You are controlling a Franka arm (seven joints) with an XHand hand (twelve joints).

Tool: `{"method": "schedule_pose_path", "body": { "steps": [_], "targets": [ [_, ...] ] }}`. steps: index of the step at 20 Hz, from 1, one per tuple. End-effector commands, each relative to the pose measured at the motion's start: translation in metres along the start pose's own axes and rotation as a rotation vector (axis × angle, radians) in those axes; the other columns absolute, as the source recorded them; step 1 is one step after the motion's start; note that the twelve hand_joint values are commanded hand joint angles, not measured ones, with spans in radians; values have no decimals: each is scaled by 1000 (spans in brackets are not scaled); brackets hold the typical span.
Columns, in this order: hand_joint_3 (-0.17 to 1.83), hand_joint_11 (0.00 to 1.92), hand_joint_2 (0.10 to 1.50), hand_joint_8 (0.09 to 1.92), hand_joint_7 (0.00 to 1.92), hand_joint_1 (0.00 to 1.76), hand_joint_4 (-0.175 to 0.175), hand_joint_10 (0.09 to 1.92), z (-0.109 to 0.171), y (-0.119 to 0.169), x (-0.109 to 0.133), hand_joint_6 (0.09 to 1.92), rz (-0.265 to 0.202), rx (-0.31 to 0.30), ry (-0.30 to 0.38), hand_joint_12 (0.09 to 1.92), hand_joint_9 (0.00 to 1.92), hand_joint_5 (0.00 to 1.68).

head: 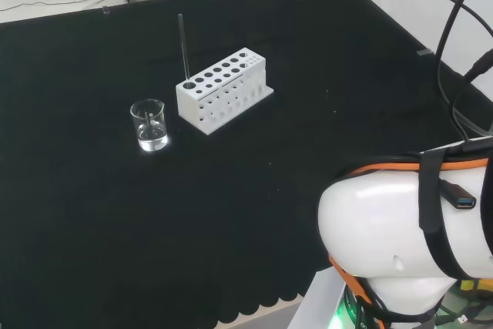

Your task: Take the glass rod from the white test tube rack.

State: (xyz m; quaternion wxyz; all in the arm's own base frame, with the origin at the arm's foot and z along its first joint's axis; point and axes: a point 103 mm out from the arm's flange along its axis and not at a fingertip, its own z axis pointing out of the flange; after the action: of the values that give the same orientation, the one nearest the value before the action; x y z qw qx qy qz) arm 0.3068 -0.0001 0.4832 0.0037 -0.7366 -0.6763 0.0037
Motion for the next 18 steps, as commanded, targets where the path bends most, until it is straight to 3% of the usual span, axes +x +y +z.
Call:
{"method": "schedule_pose_path", "body": {
  "steps": [1, 5, 12, 18],
  "targets": [
    [517, 6, 817, 564, 0, 524, -146, 836, 1, 1, 1, 87, -1, -10, -12, 1360, 21, 0],
    [398, 0, 877, 550, 0, 515, -146, 878, 3, 3, 1, 87, -6, -8, -14, 1396, 0, 0],
    [373, 0, 894, 562, 0, 510, -145, 897, 5, 7, 3, 87, -9, -1, -3, 1397, 0, 4],
    [347, 0, 929, 652, 0, 496, -145, 920, 20, 27, 19, 87, -68, 1, 3, 1444, 41, 32]
  ]
}}
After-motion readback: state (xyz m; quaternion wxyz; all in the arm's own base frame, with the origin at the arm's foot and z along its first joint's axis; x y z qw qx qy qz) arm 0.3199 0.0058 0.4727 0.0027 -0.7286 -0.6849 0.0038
